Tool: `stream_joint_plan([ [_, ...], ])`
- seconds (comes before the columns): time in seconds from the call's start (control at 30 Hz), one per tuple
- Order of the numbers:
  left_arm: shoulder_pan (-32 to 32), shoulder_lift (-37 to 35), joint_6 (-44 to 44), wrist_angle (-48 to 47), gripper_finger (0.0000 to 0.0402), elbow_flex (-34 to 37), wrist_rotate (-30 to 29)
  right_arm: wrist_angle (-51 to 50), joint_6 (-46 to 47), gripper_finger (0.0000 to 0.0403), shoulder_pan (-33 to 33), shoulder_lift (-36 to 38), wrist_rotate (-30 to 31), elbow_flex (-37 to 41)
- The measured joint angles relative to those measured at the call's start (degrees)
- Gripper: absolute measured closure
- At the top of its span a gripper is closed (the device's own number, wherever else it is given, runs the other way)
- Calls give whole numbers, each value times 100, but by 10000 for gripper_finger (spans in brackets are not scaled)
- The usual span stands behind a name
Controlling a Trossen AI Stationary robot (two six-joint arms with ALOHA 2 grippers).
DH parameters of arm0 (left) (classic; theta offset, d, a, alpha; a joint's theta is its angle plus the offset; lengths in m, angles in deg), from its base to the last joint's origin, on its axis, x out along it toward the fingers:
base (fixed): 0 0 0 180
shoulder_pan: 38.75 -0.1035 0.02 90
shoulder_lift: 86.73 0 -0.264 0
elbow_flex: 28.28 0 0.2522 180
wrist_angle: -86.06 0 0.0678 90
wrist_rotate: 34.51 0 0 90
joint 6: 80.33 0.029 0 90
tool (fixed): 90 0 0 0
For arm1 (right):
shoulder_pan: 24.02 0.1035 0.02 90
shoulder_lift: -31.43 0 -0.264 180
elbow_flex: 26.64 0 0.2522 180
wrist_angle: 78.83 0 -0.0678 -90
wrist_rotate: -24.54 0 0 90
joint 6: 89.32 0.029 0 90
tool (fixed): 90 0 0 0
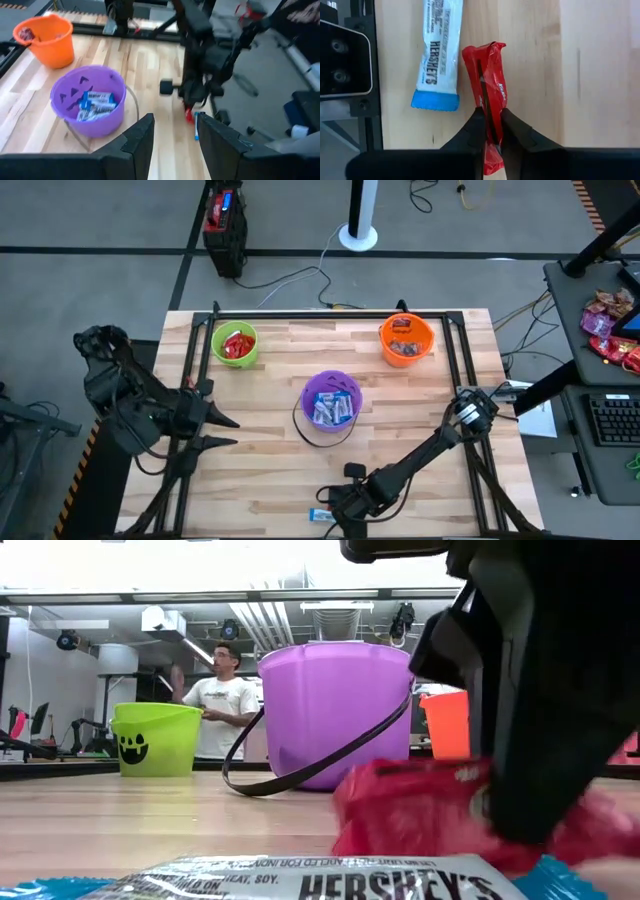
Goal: Sort candy by brand, put in halloween buckets
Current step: Put the red chocolate into the green bucket
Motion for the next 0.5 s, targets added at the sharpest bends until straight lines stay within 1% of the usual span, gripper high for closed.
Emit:
stream_joint_plan([
  [0.13,20,130,-190,-354,267,87,15,-193,179,379,-12,221,1,-36],
  [0.2,37,172,-333,-539,267,167,15,-284,213,379,-14,428,23,-36],
  [0.3,42,194,-440,-549,267,357,10,-335,267,379,-22,856,159,-36],
  [0.4,37,197,-740,-519,267,445,-73,-311,348,379,-114,1426,475,-44],
  [0.5,37,215,-943,-367,267,449,-605,-190,215,379,-329,1985,1103,-55],
])
